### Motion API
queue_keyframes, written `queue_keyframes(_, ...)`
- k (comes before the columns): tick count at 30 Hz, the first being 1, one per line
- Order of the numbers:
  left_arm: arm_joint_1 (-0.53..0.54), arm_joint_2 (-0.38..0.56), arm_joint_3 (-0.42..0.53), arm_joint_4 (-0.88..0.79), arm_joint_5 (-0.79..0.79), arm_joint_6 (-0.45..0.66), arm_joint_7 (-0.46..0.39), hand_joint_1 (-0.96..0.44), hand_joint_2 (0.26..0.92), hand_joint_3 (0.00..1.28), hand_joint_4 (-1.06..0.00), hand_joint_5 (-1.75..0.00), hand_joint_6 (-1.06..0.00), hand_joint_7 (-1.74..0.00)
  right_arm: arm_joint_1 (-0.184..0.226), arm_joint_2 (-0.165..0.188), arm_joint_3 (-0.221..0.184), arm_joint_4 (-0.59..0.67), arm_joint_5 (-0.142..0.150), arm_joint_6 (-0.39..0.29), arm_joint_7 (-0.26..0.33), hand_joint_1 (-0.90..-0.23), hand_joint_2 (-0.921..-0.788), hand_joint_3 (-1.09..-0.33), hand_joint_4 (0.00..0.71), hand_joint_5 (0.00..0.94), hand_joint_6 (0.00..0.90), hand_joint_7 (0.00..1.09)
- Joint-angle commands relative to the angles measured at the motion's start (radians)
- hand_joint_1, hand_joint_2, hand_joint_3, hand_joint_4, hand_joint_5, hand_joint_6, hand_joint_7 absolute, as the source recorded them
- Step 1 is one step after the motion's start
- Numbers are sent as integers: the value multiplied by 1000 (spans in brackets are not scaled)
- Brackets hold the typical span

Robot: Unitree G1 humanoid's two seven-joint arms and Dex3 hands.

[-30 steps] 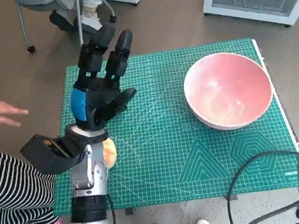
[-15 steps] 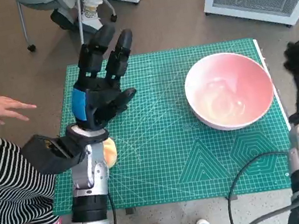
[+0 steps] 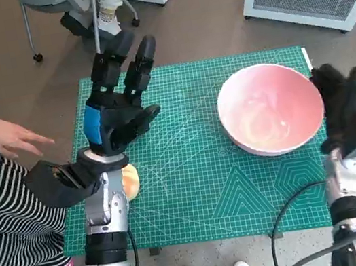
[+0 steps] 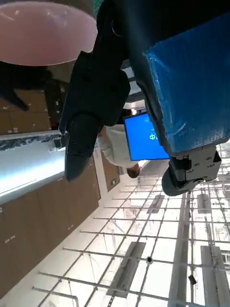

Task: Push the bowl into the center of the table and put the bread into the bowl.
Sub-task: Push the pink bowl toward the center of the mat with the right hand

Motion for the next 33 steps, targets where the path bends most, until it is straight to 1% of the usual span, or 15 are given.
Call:
queue_keyframes(1, 12, 7, 9, -15, -18, 7, -6, -321, 919, 72, -215, -7, 0, -631, -11, 43, -20, 34, 41, 41, 51, -593, -921, -913, 99, 1, 64, 269)
queue_keyframes(4, 19, 10, 10, -21, -15, 4, -3, -318, 920, 69, -217, -7, 1, -632, -25, 69, -21, 39, 44, 48, 72, -588, -921, -925, 94, 0, 68, 258)
queue_keyframes(9, 31, 15, 10, -31, -11, 3, 5, -322, 921, 65, -218, -7, 0, -629, -39, 91, -10, 38, 43, 53, 88, -590, -921, -933, 92, 1, 71, 247)
queue_keyframes(14, 42, 19, 17, -35, -18, 6, 6, -326, 921, 63, -218, -6, -3, -623, -60, 123, -26, 38, 69, 65, 123, -611, -921, -901, 96, 3, 74, 236)
queue_keyframes(18, 49, 19, 22, -38, -24, 9, 7, -333, 921, 60, -219, -5, -17, -597, -76, 141, -36, 42, 80, 79, 133, -612, -921, -890, 98, 3, 72, 229)
queue_keyframes(22, 58, 17, 23, -43, -20, 5, 14, -343, 921, 56, -222, -4, -37, -565, -95, 163, -45, 50, 100, 102, 145, -613, -921, -880, 96, 1, 68, 220)
queue_keyframes(28, 67, 18, 22, -46, -6, -1, 30, -351, 921, 53, -226, -4, -61, -523, -119, 190, -60, 60, 120, 135, 152, -599, -921, -880, 88, 1, 67, 201)
queue_keyframes(33, 74, 21, 20, -53, 2, -3, 38, -355, 921, 51, -229, -4, -66, -506, -135, 205, -62, 67, 127, 157, 155, -593, -921, -883, 85, 0, 71, 192)
